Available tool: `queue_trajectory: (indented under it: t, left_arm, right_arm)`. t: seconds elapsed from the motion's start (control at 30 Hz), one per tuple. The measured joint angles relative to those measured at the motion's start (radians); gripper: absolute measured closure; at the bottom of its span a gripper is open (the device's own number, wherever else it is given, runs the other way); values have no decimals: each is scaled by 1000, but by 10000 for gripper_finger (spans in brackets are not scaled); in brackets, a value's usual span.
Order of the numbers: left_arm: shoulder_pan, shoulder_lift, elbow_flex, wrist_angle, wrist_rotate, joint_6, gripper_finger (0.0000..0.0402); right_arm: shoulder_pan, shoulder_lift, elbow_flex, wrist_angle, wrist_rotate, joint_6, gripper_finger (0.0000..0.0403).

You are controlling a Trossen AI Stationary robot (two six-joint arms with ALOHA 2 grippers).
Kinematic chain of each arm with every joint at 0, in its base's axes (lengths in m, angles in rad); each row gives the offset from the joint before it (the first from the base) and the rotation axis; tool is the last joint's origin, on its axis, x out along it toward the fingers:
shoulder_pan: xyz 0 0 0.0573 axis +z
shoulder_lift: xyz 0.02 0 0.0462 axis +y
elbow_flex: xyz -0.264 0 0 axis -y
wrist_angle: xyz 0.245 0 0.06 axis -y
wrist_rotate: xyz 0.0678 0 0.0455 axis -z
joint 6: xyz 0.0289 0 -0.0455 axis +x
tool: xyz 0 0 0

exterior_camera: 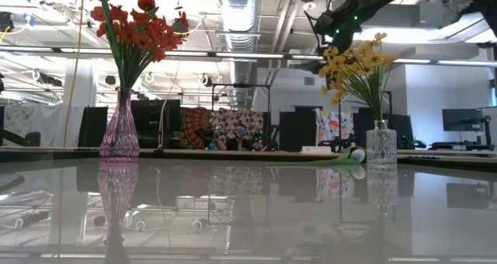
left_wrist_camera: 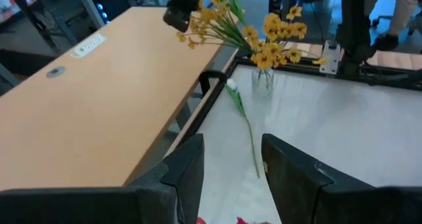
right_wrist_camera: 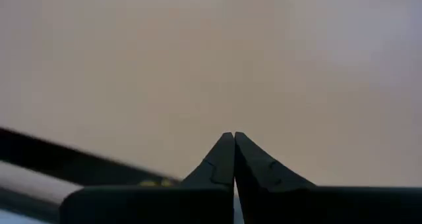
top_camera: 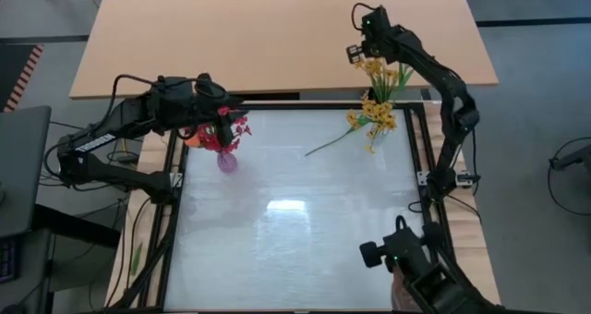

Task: Sort flowers into vase by color
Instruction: Adjust the yellow flowers, then put the white tulip into the transparent vase

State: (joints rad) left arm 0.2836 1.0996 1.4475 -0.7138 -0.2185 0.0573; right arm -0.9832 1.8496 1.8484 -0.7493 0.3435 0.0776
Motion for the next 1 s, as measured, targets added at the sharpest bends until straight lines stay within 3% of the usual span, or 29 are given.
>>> queue_trajectory:
  t: [0.1, 0.37, 0.6, 0.8, 1.0]
  left_arm:
    - [0, 0, 0, -16, -2, 1, 260]
    - [0, 0, 0, -16, -2, 47, 260]
    - [0, 0, 0, -16, -2, 77, 260]
    - [0, 0, 0, -45, 5, 78, 260]
    - [0, 0, 0, -55, 5, 78, 260]
  right_arm:
    - [-2, -4, 2, -77, 26, 0, 365]
    - [41, -44, 2, -271, -1, 9, 387]
    - [101, -99, 2, -402, -5, 96, 368]
    - [156, -148, 2, -461, -3, 113, 385]
    - [209, -222, 2, -363, 163, 102, 372]
